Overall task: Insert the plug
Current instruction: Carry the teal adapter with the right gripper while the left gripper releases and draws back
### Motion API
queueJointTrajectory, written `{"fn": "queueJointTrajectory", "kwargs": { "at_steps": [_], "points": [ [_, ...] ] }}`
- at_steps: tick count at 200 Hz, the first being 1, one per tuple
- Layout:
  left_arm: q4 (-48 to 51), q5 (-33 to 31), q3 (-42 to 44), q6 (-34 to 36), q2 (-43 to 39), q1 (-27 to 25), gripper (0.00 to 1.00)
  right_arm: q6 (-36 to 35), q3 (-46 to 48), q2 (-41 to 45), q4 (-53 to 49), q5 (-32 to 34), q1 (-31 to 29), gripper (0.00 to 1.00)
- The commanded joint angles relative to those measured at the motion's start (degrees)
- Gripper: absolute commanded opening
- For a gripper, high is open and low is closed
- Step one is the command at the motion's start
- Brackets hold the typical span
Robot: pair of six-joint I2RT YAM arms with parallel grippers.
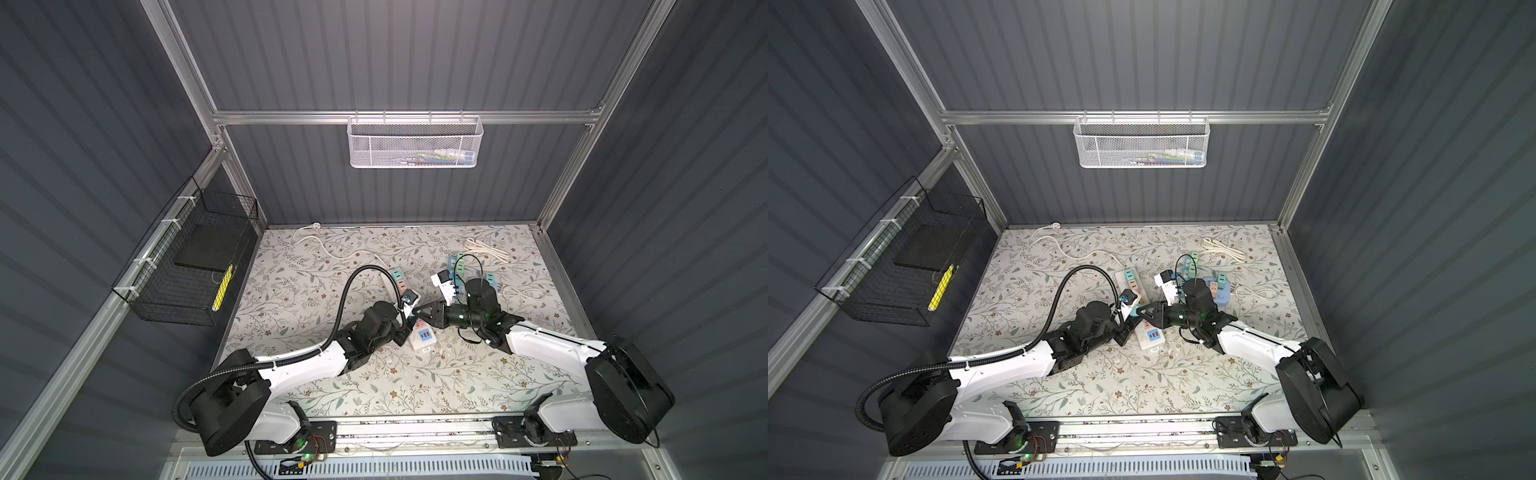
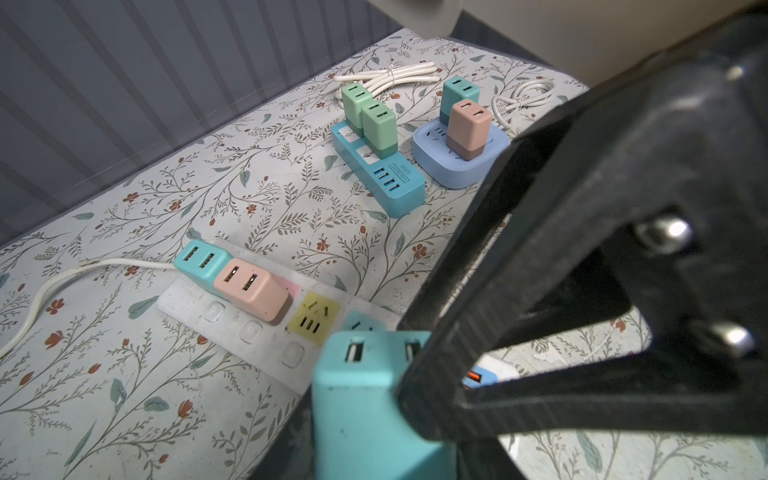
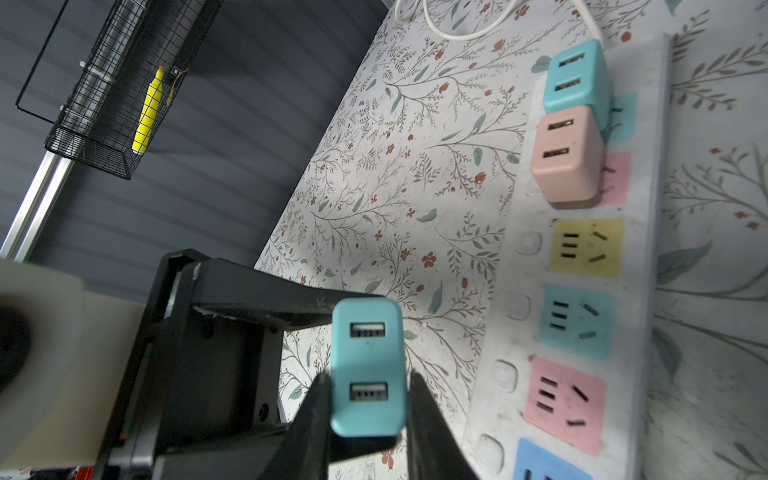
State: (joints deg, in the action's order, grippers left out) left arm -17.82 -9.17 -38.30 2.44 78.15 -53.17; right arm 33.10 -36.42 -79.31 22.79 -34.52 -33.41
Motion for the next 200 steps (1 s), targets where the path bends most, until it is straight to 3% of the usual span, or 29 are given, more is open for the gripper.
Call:
{"fn": "queueJointTrajectory", "kwargs": {
  "at_steps": [1,39,97,105,133,140,159,177,200],
  "points": [
    [-1.24,1.53,-2.34,1.16,0.07,-0.36,0.14,0.87,-0.69,-0.61,1.64,-1.49,-0.39,0.24],
    [-0.33,3.3,-2.91,1.94,0.16,-0.36,0.06,1.31,-1.19,-1.2,1.48,-1.02,-0.43,0.44],
    [0.61,1.32,-3.85,3.0,-0.01,-0.41,0.07,1.07,-1.94,-1.56,0.6,-1.37,-0.5,0.28],
    [0.68,0.87,-4.01,2.72,0.07,-0.37,0.12,0.96,-1.9,-1.32,0.59,-1.45,-0.59,0.27],
    [2.34,-2.55,-4.88,1.58,-0.52,-0.4,0.52,0.78,-1.55,-0.6,0.64,-0.78,-0.6,0.24],
    [2.64,-3.63,-4.71,0.95,-1.2,-0.41,0.58,0.66,-1.49,-0.21,0.64,-0.28,-0.6,0.24],
    [4.43,-6.59,-3.8,-1.25,-4.32,-0.38,0.66,-0.23,-1.45,0.8,-0.22,2.44,-0.6,0.24],
    [8.76,-12.9,-3.54,-7.86,-8.56,-0.38,0.72,-2.81,-0.97,1.4,-0.25,7.86,-1.21,0.24],
    [11.78,-17.3,-0.2,-14.25,-15.68,-0.38,0.73,-5.95,-0.69,0.35,0.11,16.55,-2.71,0.24]
  ]
}}
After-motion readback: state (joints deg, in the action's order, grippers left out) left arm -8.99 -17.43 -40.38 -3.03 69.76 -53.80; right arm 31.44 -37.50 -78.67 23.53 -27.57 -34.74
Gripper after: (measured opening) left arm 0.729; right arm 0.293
